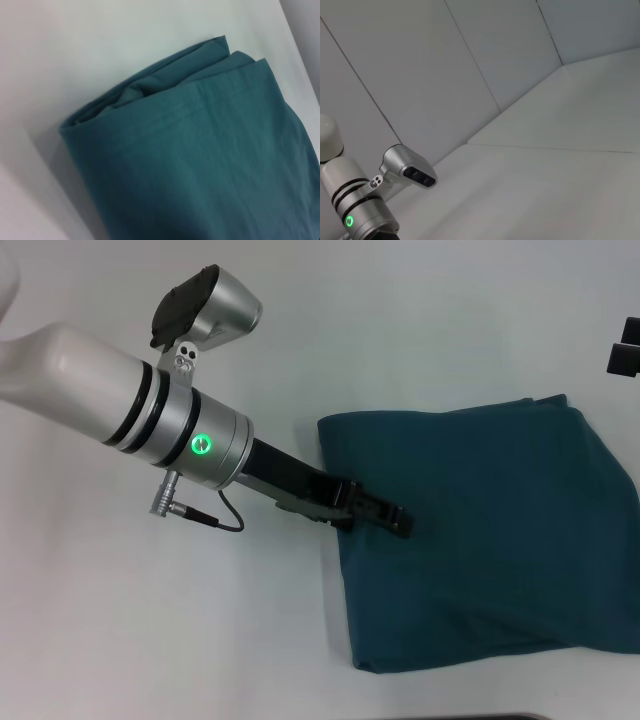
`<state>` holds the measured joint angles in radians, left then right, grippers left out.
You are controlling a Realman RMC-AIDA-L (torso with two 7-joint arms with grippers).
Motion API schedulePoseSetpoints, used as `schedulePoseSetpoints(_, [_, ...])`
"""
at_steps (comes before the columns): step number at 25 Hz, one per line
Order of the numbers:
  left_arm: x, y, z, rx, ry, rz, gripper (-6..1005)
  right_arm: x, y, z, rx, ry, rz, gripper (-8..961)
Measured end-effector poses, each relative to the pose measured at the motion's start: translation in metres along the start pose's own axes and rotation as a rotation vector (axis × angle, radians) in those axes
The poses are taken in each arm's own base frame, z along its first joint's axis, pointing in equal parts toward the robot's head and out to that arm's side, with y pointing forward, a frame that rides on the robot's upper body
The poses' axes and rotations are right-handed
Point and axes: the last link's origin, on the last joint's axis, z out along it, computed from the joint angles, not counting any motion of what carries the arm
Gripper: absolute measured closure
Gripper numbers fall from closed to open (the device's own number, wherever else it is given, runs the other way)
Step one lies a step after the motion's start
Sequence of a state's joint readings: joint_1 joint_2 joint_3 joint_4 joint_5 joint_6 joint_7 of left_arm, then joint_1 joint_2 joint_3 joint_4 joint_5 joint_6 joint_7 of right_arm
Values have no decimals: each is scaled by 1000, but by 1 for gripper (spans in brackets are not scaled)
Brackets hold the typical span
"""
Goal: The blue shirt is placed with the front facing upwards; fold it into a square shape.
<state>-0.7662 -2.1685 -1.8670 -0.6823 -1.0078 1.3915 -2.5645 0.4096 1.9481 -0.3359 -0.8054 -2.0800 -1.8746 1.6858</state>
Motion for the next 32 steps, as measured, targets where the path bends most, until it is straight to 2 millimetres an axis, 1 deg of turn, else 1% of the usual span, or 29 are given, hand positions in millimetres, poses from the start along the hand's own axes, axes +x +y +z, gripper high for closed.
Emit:
schedulePoseSetpoints(7, [1, 2, 2, 2, -4, 15, 140, 0, 0, 0, 0, 0, 0, 38])
schedulePoseSetpoints(11, [5, -2, 3, 34, 18, 27, 175, 0, 0, 0, 1, 0, 0, 38])
schedulePoseSetpoints(22, [5, -5, 6, 49, 23, 20, 392, -1, 0, 0, 1, 0, -2, 38])
schedulePoseSetpoints(27, [5, -5, 6, 51, 22, 22, 603, -1, 0, 0, 1, 0, -2, 38])
schedulePoseSetpoints(30, [5, -5, 6, 50, 22, 24, 837, -1, 0, 0, 0, 0, -2, 38])
schedulePoseSetpoints(32, [5, -5, 6, 47, 23, 23, 903, -1, 0, 0, 0, 0, -1, 38])
